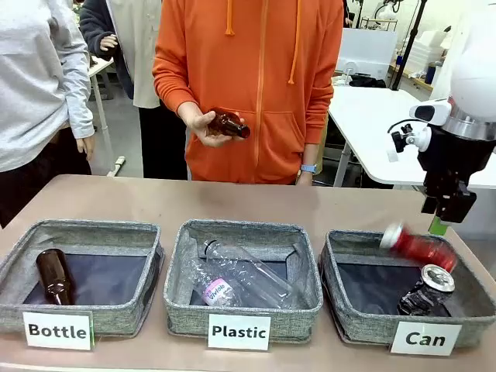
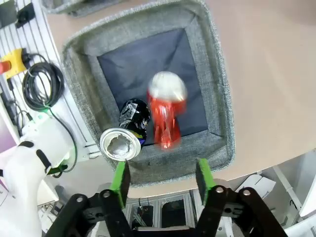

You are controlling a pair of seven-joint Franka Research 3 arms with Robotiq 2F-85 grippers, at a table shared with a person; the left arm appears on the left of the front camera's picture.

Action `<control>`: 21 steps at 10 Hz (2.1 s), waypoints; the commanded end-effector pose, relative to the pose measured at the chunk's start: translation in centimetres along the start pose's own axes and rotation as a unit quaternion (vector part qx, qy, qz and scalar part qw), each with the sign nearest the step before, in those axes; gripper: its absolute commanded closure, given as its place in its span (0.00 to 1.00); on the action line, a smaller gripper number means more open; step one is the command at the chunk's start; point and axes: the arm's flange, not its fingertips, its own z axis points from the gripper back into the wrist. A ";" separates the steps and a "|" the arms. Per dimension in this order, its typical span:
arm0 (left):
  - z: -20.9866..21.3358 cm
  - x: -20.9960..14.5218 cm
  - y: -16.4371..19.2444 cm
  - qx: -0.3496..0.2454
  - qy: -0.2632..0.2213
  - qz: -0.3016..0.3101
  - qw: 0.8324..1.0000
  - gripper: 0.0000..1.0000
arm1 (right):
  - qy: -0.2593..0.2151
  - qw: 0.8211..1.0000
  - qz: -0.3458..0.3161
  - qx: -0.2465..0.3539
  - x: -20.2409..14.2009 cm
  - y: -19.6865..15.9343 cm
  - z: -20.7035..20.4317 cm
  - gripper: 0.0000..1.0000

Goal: Sort the can waste into the basket.
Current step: Pick up the can waste from the table and place it in the right Fabric basket.

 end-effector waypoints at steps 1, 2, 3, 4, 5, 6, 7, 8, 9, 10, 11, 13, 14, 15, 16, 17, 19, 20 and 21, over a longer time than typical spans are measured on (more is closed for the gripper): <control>0.1 -0.1 -0.3 -0.004 0.003 0.002 1.000 0.00 | -0.018 1.000 0.002 -0.001 -0.1 -0.2 -0.5 0.00; 0.1 -0.1 -0.3 -0.004 0.003 0.002 1.000 0.00 | -0.021 1.000 0.000 -0.001 0.0 -0.1 -0.5 0.00; 0.1 -0.1 -0.3 -0.004 0.003 0.002 1.000 0.00 | -0.026 1.000 -0.016 0.003 0.0 -0.1 -0.4 0.00; 0.1 -0.1 -0.3 -0.004 0.003 0.002 1.000 0.00 | -0.054 0.998 -0.025 0.020 -0.3 0.2 -0.1 0.00; 0.1 -0.1 -0.3 -0.004 0.003 0.002 1.000 0.00 | -0.095 0.987 -0.094 0.088 -1.2 0.7 1.0 0.00; 0.1 -0.1 -0.3 -0.004 0.003 0.002 1.000 0.00 | -0.112 0.968 -0.157 0.161 -2.3 1.0 1.7 0.00; 0.1 -0.1 -0.3 -0.004 0.003 0.002 1.000 0.00 | -0.166 0.928 -0.215 0.255 -4.6 1.8 2.6 0.00; 0.0 0.0 0.0 0.000 0.000 0.000 1.000 0.00 | -0.242 0.880 -0.236 0.335 -6.9 2.7 3.0 0.00; 2.9 0.3 -1.3 0.030 0.003 -0.006 1.000 0.00 | -0.315 0.818 -0.267 0.400 -9.2 3.0 3.2 0.00; 6.4 0.1 -2.2 0.093 0.004 -0.008 0.996 0.00 | -0.393 0.735 -0.314 0.454 -11.5 2.9 3.1 0.00; 10.7 -0.7 -2.9 0.102 -0.010 0.000 0.995 0.00 | -0.462 0.641 -0.355 0.499 -13.8 3.1 2.6 0.00; 16.2 -2.7 -3.5 0.115 -0.037 0.007 0.993 0.00 | -0.526 0.521 -0.394 0.545 -17.0 3.6 0.6 0.00; 18.2 -3.1 -3.6 0.121 -0.075 0.012 0.990 0.00 | -0.566 0.460 -0.397 0.557 -18.6 4.0 -0.8 0.00; 19.5 -3.1 -3.3 0.120 -0.108 0.015 0.987 0.00 | -0.590 0.408 -0.418 0.557 -19.7 4.3 -1.8 0.00; 20.0 -2.7 -3.1 0.110 -0.127 0.012 0.986 0.00 | -0.594 0.389 -0.435 0.554 -20.0 4.4 -2.0 0.00; 20.1 -2.6 -3.0 0.109 -0.126 0.012 0.986 0.00 | -0.586 0.378 -0.456 0.553 -19.9 4.1 -2.0 0.00; 18.0 -1.9 -3.6 0.086 -0.131 -0.005 0.988 0.00 | -0.443 0.594 -0.372 0.559 -21.3 3.7 -3.1 0.00; 15.6 -1.4 -4.0 0.054 -0.115 -0.012 0.992 0.00 | -0.443 0.594 -0.372 0.559 -21.3 3.7 -3.1 0.00; 12.7 -0.7 -4.0 0.037 -0.078 -0.017 0.996 0.00 | -0.443 0.594 -0.372 0.559 -21.3 3.7 -3.1 0.00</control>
